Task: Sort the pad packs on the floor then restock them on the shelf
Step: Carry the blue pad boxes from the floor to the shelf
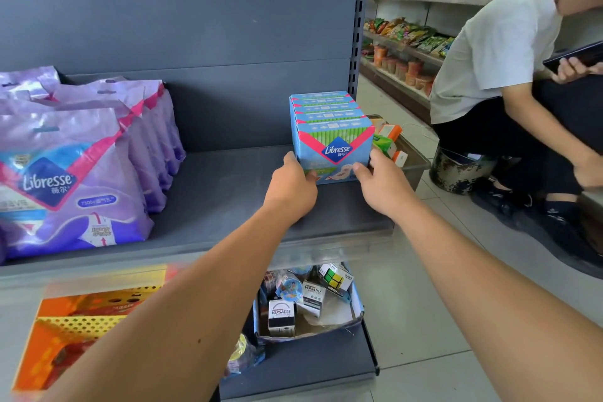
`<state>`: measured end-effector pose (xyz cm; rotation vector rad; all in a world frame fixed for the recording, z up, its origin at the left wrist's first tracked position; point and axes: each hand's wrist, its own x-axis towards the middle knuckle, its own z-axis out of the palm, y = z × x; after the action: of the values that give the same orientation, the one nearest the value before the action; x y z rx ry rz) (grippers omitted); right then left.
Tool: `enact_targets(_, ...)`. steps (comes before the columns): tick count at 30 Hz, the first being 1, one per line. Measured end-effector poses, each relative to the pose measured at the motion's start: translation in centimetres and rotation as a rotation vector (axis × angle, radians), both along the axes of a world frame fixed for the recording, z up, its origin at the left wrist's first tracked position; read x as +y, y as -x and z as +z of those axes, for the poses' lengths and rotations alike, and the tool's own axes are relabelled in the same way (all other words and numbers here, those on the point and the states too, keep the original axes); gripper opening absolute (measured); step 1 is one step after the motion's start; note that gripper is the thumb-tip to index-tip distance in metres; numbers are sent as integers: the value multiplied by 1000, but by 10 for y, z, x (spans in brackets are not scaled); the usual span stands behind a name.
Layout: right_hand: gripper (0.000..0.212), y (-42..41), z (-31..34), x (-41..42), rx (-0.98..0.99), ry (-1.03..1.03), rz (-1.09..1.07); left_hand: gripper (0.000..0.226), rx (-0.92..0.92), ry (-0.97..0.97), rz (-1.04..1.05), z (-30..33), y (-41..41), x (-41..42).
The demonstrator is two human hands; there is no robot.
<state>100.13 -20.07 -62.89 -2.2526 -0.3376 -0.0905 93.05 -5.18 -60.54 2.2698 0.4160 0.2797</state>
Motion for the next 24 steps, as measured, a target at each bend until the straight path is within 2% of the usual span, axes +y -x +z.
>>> enact_targets(5,41,16,7,-9,32,35,38,53,-59,45,55,8,22,-7)
enact_targets(8,49,38,13,-22,3,88,1,63,-244,-24,62,13,38,-15)
enact_targets(11,45,79,26,-45,-88,141,-27,53,-515,-231,-26,22,62,-36)
enact_targets(13,44,106,32,-64,-161,219,-48,39,-593,-367,-120,27,74,-55)
enact_targets(16,41,144,38,-103,-203,354,-89,23,-502,-461,-302,28,91,-93)
enact_targets(19,40,174,33,-143,-161,434,-185,28,-264,-529,-501,17,99,-129)
enact_targets(24,40,216,-3,-196,15,479,-302,36,-144,-487,-736,-15,110,-179)
